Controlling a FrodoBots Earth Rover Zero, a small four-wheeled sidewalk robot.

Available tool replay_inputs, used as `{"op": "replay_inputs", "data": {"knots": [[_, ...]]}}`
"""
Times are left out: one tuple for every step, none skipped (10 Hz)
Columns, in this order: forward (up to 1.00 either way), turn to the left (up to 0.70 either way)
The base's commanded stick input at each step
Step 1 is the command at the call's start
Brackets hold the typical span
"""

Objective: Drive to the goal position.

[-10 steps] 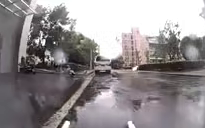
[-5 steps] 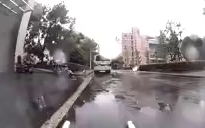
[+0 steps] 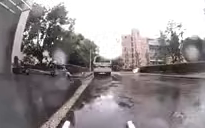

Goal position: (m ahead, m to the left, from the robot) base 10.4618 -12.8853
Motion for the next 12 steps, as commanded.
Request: {"op": "replay_inputs", "data": {"knots": [[0.70, 0.00], [0.70, 0.00], [0.70, 0.00], [0.70, 0.00], [0.70, 0.00], [0.70, 0.00], [0.70, 0.00], [0.70, 0.00], [0.70, 0.00], [0.70, 0.00], [0.70, 0.00], [0.70, 0.00]]}}
